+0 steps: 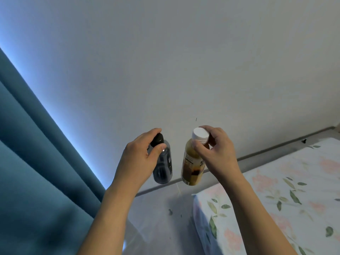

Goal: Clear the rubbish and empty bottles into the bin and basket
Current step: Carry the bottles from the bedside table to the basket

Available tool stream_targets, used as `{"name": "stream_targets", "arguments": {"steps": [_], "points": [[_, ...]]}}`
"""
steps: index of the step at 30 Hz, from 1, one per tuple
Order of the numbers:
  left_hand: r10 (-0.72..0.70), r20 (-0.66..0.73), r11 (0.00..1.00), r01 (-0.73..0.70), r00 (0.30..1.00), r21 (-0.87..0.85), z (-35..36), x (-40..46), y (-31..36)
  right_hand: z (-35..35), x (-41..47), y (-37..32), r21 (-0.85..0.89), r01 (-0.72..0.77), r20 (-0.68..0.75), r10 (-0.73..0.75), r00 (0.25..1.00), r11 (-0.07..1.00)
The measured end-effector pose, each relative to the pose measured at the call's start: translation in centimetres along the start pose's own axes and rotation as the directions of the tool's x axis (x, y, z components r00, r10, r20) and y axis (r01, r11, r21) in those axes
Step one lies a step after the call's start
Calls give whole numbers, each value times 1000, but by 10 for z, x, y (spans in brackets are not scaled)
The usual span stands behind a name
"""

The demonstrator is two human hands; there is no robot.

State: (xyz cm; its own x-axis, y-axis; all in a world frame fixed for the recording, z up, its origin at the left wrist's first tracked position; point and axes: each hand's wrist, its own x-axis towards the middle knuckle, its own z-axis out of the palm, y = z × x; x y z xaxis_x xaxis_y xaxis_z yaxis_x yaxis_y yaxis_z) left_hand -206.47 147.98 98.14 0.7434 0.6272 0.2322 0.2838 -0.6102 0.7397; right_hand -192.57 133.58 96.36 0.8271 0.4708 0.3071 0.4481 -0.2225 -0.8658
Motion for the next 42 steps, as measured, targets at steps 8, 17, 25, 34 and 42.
{"name": "stream_targets", "arguments": {"steps": [8, 17, 25, 34, 42], "points": [[119, 49, 993, -119, 992, -6, 23, 129, 0, 22, 122, 18, 6, 11, -69, -11, 998, 1000], [258, 147, 964, -244, 955, -110, 55, 266, -6, 31, 230, 42, 11, -70, -265, 70, 962, 997], [484, 326, 869, -399, 812, -294, 112, 383, 3, 19, 282, 66, -17, -231, -541, 185, 821, 973], [665, 409, 743, -498, 625, -447, 210, 441, 66, -45, 304, 112, -69, -334, -737, 178, 652, 940], [737, 447, 675, -583, 507, -452, 282, 479, 121, -91, 343, 148, -69, -366, -805, 164, 570, 928]]}}
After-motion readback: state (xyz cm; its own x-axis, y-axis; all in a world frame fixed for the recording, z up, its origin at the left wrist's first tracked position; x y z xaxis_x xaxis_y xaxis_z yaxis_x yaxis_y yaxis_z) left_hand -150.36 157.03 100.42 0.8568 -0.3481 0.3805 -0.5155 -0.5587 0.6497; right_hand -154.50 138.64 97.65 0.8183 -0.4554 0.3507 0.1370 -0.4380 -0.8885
